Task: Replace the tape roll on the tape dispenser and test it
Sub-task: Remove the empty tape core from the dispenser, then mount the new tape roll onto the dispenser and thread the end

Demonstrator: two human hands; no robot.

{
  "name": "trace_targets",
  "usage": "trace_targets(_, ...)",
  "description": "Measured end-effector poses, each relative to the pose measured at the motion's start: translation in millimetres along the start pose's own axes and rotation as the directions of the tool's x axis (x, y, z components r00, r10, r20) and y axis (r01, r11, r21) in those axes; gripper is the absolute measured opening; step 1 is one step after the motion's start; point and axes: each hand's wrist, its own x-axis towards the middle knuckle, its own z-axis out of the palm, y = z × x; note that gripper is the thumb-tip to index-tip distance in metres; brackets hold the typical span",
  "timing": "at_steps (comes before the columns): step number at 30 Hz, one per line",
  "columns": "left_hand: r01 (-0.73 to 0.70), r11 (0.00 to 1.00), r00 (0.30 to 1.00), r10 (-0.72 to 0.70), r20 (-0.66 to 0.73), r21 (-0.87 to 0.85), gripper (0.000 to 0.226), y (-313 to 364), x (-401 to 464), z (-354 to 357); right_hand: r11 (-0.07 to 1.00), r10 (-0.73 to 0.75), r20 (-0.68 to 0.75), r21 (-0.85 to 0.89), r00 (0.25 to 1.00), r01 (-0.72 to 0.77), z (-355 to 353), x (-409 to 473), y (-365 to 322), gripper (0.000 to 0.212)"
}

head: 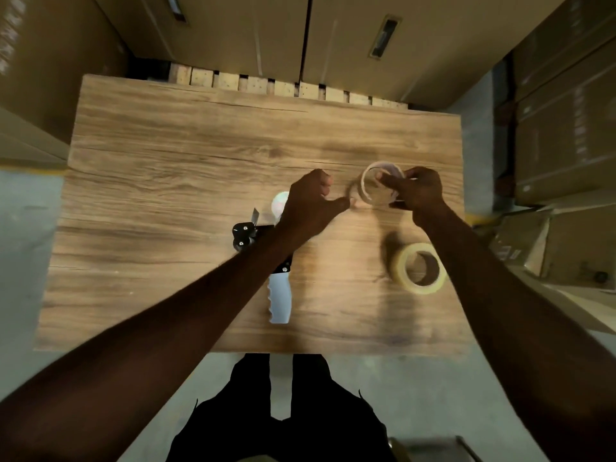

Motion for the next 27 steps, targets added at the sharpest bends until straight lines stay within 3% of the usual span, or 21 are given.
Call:
trace_targets(4, -0.023, 0.996, 0.998, 0.018, 0.056, 0.088, 0.038, -15, -18, 33, 0.988, 0.016, -0.095, -0.151, 0.995, -0.03, -11, 42, 14, 0.044)
trace_targets(10, -0.029, 0.985, 0.982, -0.004, 0.19, 0.169, 0.037, -42, -47, 69, 0.954, 0.037, -0.056, -0.296, 0.998, -0.052, -8, 62, 37, 0.055)
trace_targets(13, -0.001, 0.985, 0.973, -0.039, 0.228, 0.173, 0.038, -54, -61, 82, 0.964, 0.015, -0.064, -0.263, 0.998, -0.031, -8, 64, 42, 0.057)
trace_targets(17, 0.017, 0.978, 0.953, -0.079, 0.294, 0.208, 0.042, -61, -75, 99, 0.998, 0.056, -0.044, -0.036, 0.997, -0.058, -26, 42, 42, 0.044)
trace_targets(19, 0.016, 0.973, 0.939, -0.093, 0.331, 0.23, 0.043, -61, -79, 110, 1.0, -0.003, -0.114, -0.024, 0.994, 0.001, -43, 23, 53, 0.05)
trace_targets(22, 0.019, 0.965, 0.927, -0.115, 0.356, 0.26, 0.047, -60, -84, 126, 0.975, -0.179, -0.17, -0.165, 0.969, 0.151, -78, -25, 86, 0.056)
trace_targets(24, 0.012, 0.962, 0.931, -0.11, 0.349, 0.271, 0.049, -57, -88, 136, 0.961, -0.228, -0.069, -0.179, 0.971, 0.213, -97, -54, 119, 0.071)
trace_targets(27, -0.012, 0.957, 0.947, -0.082, 0.31, 0.289, 0.047, -56, -89, 150, 0.889, -0.303, 0.167, -0.305, 0.938, 0.342, -107, -70, 164, 0.129)
